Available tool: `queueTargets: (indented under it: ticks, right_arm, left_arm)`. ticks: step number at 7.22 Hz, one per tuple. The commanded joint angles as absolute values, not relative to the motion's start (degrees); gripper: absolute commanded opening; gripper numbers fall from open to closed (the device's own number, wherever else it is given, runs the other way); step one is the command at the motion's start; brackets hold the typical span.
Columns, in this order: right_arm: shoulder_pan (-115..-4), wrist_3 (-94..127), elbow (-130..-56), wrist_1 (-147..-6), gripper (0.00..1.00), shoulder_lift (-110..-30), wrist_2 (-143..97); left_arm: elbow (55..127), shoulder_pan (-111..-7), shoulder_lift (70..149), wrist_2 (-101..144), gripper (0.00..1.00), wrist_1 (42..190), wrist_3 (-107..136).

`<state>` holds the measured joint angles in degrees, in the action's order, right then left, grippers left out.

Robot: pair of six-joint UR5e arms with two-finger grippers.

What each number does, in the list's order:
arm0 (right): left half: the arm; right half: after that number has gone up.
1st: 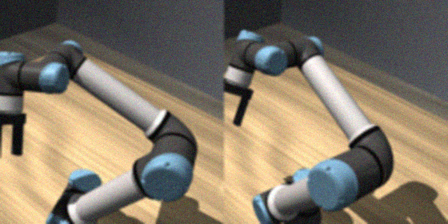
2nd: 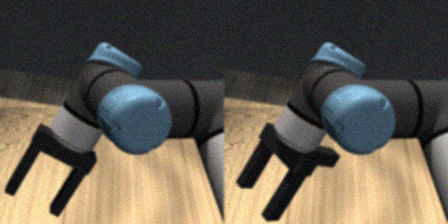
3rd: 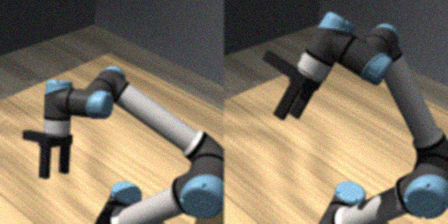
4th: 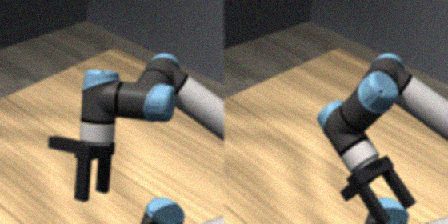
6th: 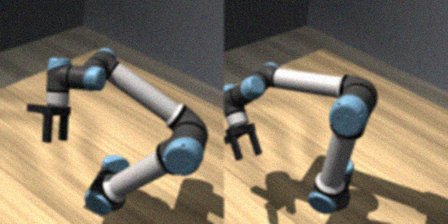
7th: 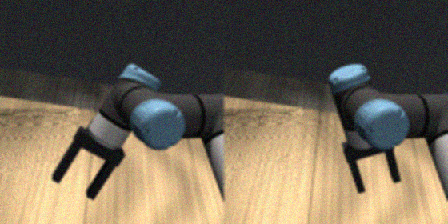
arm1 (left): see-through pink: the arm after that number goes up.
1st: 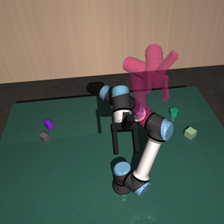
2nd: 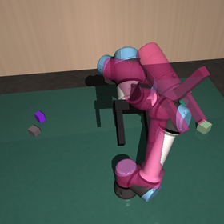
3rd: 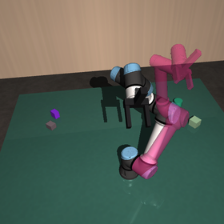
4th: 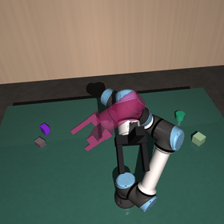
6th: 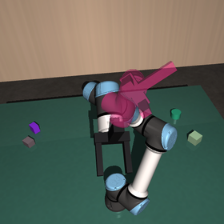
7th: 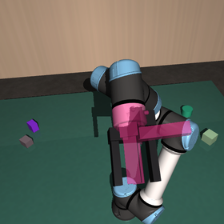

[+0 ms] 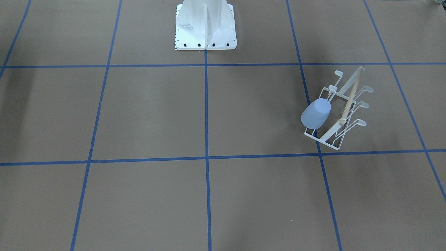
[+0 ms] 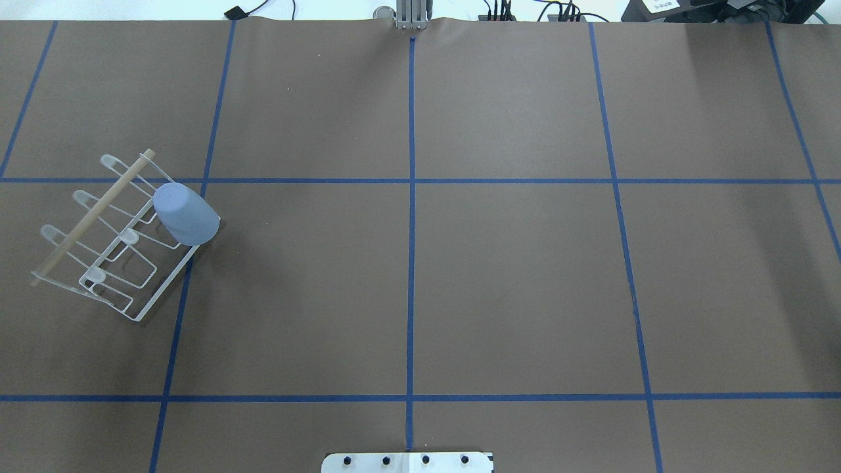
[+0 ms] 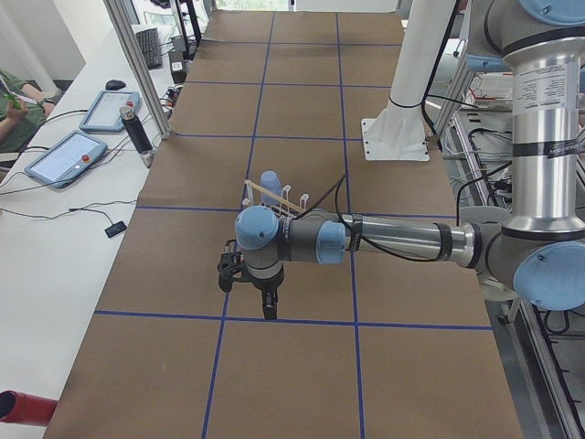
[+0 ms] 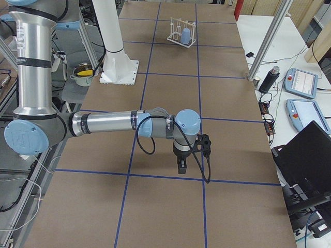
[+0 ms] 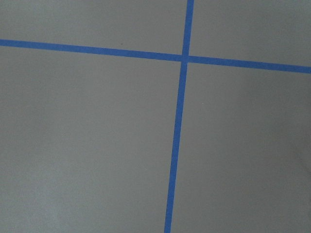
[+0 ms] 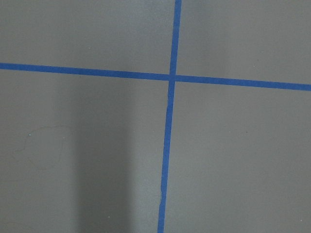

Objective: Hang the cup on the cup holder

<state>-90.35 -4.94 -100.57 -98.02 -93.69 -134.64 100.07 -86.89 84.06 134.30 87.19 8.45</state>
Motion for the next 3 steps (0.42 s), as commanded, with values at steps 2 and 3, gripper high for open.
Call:
queueTargets:
  ticks: [2,3]
  right_arm:
    - [-90.35,-4.92,-100.72,-98.00,1.00,-93.69,-134.82]
    - [-90.35,-5.01,-100.72,-98.00,1.00,-93.78,-134.91]
  left_arm:
    - [100.20,-86.92,84.02,133.86,0.98,87.19,8.44]
    - [100.20,-86.92,84.02,133.86,0.98,87.19,8.44]
